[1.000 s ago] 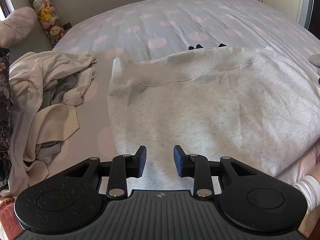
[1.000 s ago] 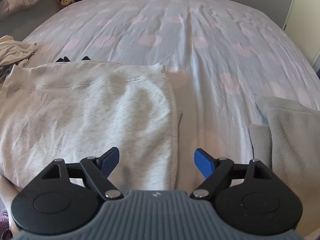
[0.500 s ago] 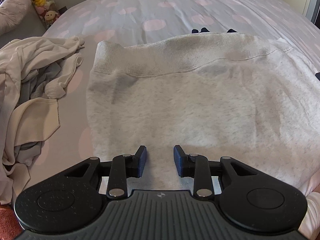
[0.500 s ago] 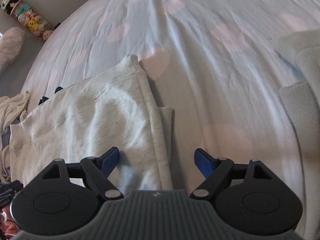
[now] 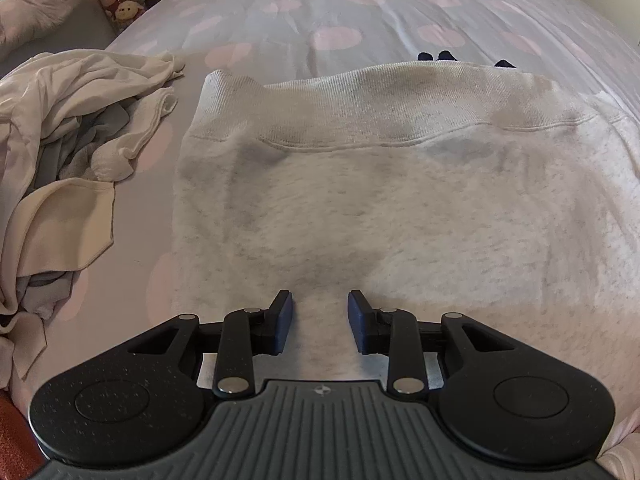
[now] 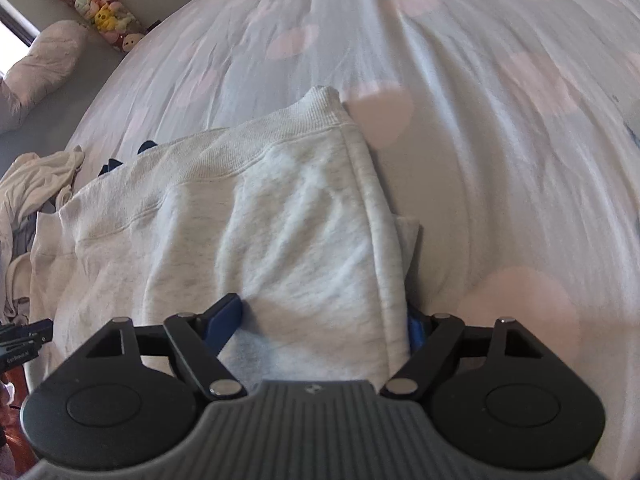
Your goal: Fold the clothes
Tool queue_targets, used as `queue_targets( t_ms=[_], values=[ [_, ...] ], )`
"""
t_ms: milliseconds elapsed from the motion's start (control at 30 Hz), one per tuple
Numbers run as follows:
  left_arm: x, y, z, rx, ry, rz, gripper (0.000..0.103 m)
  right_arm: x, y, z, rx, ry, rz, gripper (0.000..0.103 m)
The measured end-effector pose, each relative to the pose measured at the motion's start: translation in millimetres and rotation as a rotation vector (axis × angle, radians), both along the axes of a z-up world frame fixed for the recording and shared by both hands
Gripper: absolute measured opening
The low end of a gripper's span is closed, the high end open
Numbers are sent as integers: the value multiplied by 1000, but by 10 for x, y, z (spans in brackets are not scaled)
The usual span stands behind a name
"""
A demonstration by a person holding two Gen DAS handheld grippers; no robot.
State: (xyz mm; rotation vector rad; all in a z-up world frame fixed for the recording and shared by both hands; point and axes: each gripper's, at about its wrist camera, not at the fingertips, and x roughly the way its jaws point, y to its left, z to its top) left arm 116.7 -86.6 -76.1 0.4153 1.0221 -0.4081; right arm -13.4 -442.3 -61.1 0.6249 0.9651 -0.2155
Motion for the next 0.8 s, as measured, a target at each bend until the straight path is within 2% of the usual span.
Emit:
queue_targets(
  t_ms=[33, 67, 133, 167, 367, 633, 800],
  values=[
    [0, 5, 4, -4, 1, 5, 29, 7, 26, 14, -6, -10, 12, 65],
    [2, -1, 8, -3, 1, 5, 29, 12, 50, 27, -9, -22, 24, 47],
    [-1, -7, 20, 0, 1, 2, 29, -1, 57, 38, 12, -39, 26, 32],
    [-12, -6, 29, 2, 0, 1, 29, -4, 60, 47, 15, -42, 21, 29],
    [-96, 105, 103, -38, -1, 10, 29, -120, 39, 250, 62, -85, -40, 23],
    [-197, 303, 267, -87, -39, 32, 29, -103, 212, 947, 150, -156, -46, 21],
    [-228, 453, 371, -129, -58, 46, 29, 107, 561, 1402, 170, -187, 7, 20]
  ],
)
